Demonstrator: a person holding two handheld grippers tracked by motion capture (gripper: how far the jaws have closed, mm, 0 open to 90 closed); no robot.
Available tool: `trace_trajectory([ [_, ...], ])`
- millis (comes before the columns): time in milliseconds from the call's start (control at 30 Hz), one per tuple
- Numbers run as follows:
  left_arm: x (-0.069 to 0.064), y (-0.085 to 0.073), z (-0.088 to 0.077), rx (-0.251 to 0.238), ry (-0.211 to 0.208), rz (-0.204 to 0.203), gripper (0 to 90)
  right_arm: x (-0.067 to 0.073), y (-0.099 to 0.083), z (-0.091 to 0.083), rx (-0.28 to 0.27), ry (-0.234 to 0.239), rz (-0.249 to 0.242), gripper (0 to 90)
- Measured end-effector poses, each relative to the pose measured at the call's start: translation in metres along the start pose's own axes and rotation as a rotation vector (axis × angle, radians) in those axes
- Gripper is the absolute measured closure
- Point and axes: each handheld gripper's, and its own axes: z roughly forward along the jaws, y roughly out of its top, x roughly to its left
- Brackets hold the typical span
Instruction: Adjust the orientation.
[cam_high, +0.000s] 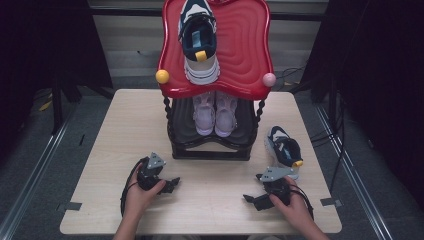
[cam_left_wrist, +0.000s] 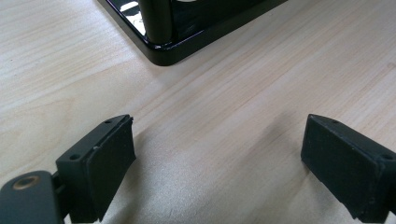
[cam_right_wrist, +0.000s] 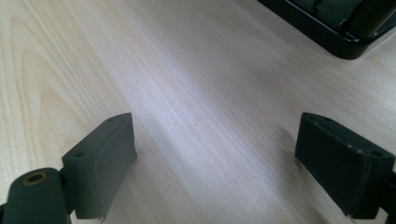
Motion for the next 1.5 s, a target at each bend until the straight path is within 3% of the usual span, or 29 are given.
trace_trajectory([
  [467,0.000,0.000,0.000,0.000,0.000,0.008,8.3,0.002,0.000,0.000,0.002,0.010,-0.005,10.9],
  [667,0.000,0.000,0.000,0.001,0.000,0.008,8.3,0.003,0.008,-0.001,0.065,0.052,-0.038,13.2],
  [767,0.001,0.000,0.000,0.001,0.000,0.009,8.2,0.004,0.014,-0.003,0.126,0.093,-0.063,13.1],
  [800,0.001,0.000,0.000,0.001,0.000,0.008,8.2,0.003,0.016,-0.006,0.134,0.106,-0.086,13.3],
  [1100,0.001,0.000,0.000,0.003,0.001,0.013,7.5,-0.009,0.053,-0.032,0.216,0.175,-0.122,15.2],
  [1133,0.001,0.000,0.001,0.003,0.000,0.013,7.4,-0.011,0.056,-0.034,0.218,0.178,-0.146,15.2],
  [1167,0.001,0.000,0.001,0.003,0.001,0.013,7.4,-0.010,0.059,-0.035,0.229,0.178,-0.136,15.2],
  [1333,0.001,0.000,0.001,0.003,0.000,0.013,7.3,-0.013,0.073,-0.040,0.267,0.178,-0.180,15.3],
  [1500,0.001,0.000,0.000,0.004,-0.001,0.014,7.2,-0.019,0.077,-0.046,0.269,0.155,-0.182,16.4],
])
